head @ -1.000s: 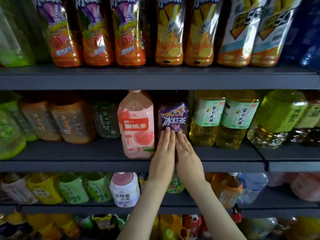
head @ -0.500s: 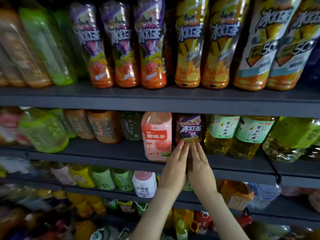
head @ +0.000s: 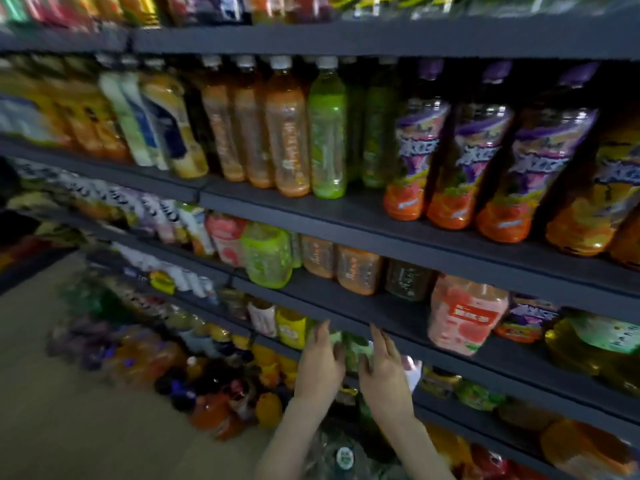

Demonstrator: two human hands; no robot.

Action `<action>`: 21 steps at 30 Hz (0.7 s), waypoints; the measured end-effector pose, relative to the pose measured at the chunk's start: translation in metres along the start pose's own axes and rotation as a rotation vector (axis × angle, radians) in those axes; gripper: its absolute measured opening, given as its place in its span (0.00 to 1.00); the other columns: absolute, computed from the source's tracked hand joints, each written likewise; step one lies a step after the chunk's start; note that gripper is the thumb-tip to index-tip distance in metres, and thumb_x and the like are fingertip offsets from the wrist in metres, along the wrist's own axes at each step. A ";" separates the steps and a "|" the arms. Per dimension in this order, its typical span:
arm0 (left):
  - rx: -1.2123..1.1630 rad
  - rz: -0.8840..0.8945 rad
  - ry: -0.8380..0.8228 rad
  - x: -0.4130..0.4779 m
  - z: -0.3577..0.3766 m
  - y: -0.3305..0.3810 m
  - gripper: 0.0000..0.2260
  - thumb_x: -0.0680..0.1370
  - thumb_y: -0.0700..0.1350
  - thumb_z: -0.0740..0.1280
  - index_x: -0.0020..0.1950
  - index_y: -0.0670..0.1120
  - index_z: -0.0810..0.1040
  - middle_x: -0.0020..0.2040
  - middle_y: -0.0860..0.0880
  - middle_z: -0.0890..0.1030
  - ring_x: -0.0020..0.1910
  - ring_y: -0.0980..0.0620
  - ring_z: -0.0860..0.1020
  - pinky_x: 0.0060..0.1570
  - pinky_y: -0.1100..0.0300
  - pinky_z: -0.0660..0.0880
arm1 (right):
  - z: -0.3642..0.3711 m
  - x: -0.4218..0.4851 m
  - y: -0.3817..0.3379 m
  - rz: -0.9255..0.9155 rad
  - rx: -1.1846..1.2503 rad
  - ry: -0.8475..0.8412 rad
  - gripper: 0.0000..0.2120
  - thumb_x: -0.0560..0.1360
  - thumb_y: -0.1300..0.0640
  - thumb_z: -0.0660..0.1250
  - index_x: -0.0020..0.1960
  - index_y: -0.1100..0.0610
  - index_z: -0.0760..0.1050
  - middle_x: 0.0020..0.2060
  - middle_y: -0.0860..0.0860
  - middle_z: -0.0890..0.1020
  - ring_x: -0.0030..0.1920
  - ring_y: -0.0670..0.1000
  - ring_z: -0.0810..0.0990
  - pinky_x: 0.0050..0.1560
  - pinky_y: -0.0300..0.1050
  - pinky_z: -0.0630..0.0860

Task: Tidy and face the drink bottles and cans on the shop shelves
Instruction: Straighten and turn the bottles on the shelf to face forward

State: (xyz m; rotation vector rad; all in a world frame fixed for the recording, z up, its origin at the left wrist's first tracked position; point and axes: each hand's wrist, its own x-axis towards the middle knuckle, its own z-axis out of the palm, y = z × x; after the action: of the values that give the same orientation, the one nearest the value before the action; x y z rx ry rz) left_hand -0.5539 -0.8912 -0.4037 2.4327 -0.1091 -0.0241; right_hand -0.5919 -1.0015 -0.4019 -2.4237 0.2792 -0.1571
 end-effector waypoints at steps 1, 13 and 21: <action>0.000 0.000 0.013 0.009 -0.016 -0.018 0.23 0.80 0.46 0.59 0.75 0.48 0.57 0.71 0.47 0.65 0.60 0.47 0.74 0.45 0.61 0.74 | 0.014 0.006 -0.017 -0.002 0.008 -0.006 0.28 0.79 0.59 0.60 0.76 0.57 0.54 0.73 0.55 0.62 0.73 0.55 0.62 0.68 0.45 0.64; 0.053 -0.014 -0.031 0.115 -0.185 -0.193 0.25 0.80 0.41 0.58 0.76 0.46 0.56 0.75 0.45 0.60 0.72 0.46 0.61 0.64 0.56 0.66 | 0.198 0.080 -0.212 0.057 0.068 0.002 0.31 0.80 0.60 0.60 0.77 0.60 0.47 0.76 0.54 0.52 0.76 0.52 0.49 0.73 0.47 0.59; -0.009 0.228 -0.234 0.166 -0.183 -0.194 0.29 0.81 0.41 0.56 0.78 0.52 0.46 0.78 0.51 0.50 0.75 0.49 0.56 0.66 0.56 0.66 | 0.208 0.121 -0.218 0.424 0.210 0.336 0.39 0.77 0.58 0.66 0.77 0.62 0.44 0.75 0.60 0.55 0.74 0.60 0.57 0.62 0.54 0.70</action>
State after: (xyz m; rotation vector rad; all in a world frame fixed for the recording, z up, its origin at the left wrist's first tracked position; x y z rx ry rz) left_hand -0.3658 -0.6402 -0.3888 2.3856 -0.4889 -0.2060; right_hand -0.4010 -0.7391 -0.4138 -2.0698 0.8731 -0.3810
